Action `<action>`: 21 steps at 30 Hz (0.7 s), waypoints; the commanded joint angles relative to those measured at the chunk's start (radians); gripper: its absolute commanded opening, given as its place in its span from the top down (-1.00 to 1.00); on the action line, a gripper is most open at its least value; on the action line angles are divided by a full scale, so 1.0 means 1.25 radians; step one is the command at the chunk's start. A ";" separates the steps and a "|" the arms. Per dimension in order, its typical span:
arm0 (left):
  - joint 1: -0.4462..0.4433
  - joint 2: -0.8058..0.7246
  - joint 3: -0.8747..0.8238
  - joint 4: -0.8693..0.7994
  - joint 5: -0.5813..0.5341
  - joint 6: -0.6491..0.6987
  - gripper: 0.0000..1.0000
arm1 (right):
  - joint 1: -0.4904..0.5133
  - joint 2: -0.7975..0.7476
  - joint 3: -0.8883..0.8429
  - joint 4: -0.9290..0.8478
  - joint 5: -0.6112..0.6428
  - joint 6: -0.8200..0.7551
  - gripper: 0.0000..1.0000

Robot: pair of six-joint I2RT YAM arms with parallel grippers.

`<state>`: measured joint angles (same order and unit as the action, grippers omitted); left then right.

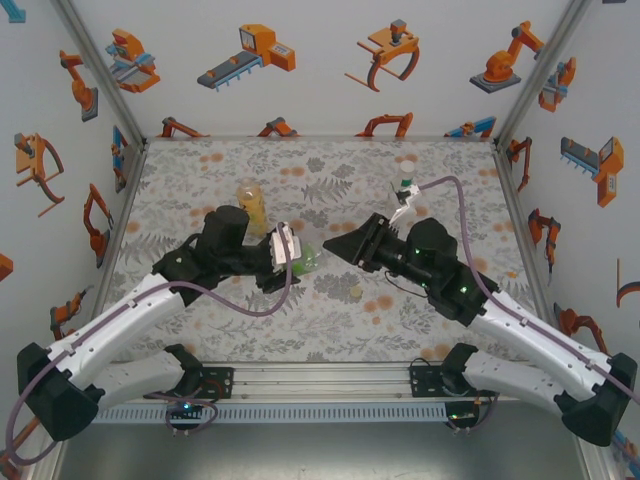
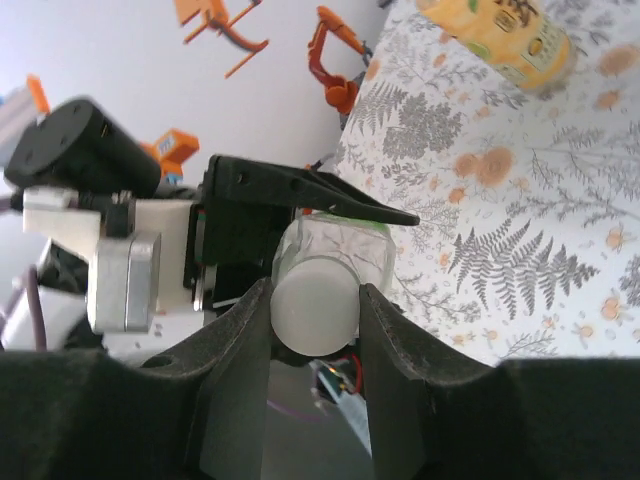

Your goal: Screw on the bottle caps

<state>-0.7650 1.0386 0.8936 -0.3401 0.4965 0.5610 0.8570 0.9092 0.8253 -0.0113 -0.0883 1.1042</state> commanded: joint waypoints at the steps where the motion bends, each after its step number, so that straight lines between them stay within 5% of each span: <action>1: -0.015 -0.001 0.021 0.073 0.045 -0.008 1.00 | 0.004 0.041 0.028 -0.078 0.019 0.097 1.00; 3: -0.014 0.002 0.026 0.066 0.042 -0.008 1.00 | 0.004 0.046 0.033 -0.087 0.020 0.094 0.96; 12: -0.015 0.003 0.032 0.036 0.070 0.019 1.00 | 0.002 0.011 0.095 -0.139 0.033 -0.092 -0.23; 21: -0.015 0.018 0.044 0.000 0.185 0.052 1.00 | 0.001 -0.060 0.196 -0.241 -0.046 -0.521 -0.34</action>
<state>-0.7795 1.0512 0.9051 -0.3286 0.6231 0.5877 0.8551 0.8726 1.0401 -0.2562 -0.0853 0.7273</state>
